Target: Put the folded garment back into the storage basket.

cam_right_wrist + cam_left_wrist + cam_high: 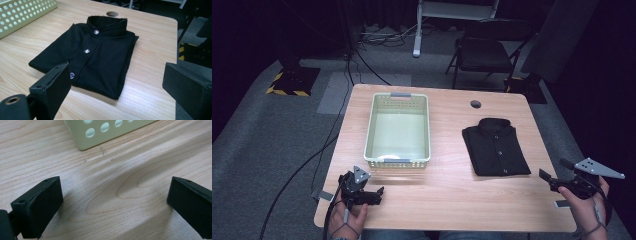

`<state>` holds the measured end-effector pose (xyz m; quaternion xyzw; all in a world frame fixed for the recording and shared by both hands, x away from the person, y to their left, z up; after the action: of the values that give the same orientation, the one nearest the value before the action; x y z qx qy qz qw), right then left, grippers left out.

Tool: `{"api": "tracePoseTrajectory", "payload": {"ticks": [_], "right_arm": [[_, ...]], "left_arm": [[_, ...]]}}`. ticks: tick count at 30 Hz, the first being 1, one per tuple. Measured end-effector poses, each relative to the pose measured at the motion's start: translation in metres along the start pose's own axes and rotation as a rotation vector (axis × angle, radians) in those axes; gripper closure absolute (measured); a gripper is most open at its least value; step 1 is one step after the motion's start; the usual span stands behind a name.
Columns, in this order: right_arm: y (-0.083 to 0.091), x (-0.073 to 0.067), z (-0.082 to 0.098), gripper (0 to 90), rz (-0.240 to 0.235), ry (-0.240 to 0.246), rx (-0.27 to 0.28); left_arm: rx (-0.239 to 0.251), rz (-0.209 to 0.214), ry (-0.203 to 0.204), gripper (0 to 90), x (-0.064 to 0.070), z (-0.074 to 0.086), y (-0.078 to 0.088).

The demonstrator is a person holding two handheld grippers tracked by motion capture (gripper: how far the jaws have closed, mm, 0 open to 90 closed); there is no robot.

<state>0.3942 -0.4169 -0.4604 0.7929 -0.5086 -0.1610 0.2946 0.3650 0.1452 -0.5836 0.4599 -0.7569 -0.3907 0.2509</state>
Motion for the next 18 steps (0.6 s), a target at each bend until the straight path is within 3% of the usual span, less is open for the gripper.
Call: {"api": "tracePoseTrajectory", "payload": {"ticks": [7,18], "right_arm": [[-0.001,-0.003,-0.008,8.3,-0.020,-0.010,0.025],[-0.005,-0.007,-0.029,8.3,-0.020,0.022,0.045]], "left_arm": [[0.001,-0.001,-0.001,0.4,0.000,0.000,0.000],[0.001,-0.001,-0.001,0.4,0.000,0.000,0.000]]}}
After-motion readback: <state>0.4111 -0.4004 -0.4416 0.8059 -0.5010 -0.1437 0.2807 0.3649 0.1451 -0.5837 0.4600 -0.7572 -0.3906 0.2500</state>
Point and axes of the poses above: each handheld gripper's, and its own axes: y roughly backward along the jaws, z roughly out of its underside, x roughly to its right, the point moved 10 cm from there along -y, roughly forward along the jaws, and after that the axes turned 8 degrees about -x, right-handed, at the moved point
